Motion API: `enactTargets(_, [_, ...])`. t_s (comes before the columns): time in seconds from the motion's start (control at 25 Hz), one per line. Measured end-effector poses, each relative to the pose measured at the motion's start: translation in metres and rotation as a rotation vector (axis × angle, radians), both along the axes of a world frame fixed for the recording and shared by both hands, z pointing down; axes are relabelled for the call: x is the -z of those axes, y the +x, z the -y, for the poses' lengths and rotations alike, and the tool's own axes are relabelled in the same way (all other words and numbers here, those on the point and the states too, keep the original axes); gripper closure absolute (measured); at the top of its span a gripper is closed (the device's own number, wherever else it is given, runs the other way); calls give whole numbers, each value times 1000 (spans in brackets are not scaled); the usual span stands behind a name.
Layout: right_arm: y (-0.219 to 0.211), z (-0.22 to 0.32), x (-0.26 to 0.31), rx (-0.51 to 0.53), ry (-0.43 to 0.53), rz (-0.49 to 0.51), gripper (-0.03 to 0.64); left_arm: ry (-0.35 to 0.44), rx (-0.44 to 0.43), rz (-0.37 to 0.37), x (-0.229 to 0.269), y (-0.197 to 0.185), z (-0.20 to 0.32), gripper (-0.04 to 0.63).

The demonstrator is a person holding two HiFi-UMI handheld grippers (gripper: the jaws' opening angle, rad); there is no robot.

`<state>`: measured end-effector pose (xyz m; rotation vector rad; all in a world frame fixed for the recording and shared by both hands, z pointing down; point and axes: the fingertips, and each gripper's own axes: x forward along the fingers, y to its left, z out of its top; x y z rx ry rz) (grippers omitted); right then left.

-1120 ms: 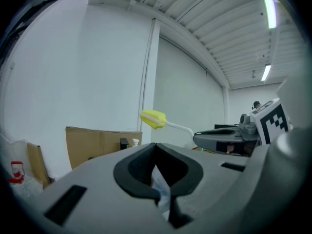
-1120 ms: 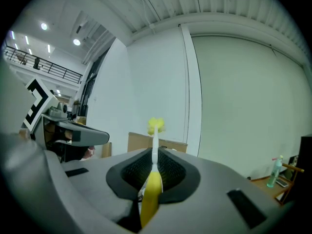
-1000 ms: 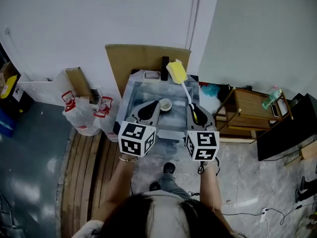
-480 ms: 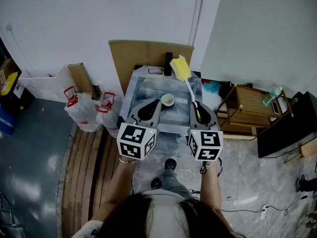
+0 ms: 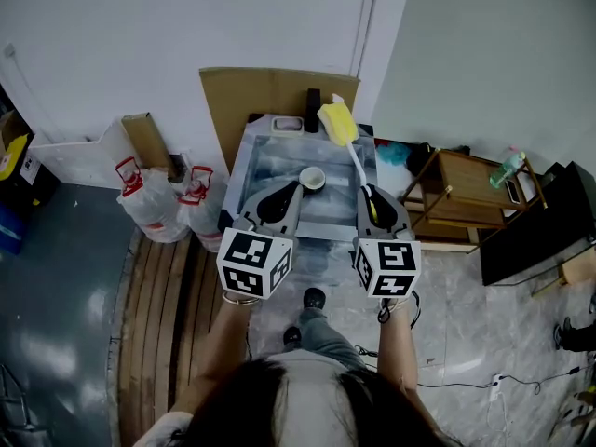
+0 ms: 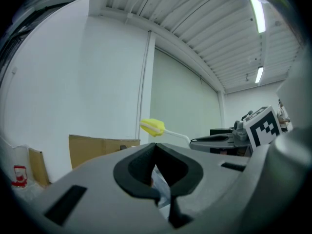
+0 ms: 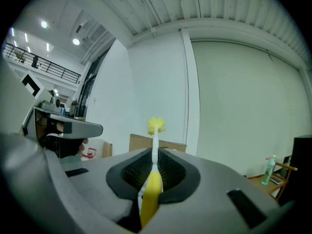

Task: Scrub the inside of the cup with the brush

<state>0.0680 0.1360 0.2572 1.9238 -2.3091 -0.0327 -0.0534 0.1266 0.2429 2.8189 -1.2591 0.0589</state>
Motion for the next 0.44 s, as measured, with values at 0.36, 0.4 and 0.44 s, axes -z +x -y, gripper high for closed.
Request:
enactTargets(0.36, [1, 4, -13, -9, -26, -7, 568, -16, -10, -3, -11, 5, 6, 586])
enactTargets(0.4, [2, 6, -14, -10, -29, -7, 568, -16, -11, -4, -12, 6, 8, 586])
enactTargets(0.44, [4, 8, -16, -11, -33, -7, 568, -16, -12, -4, -12, 7, 10, 586])
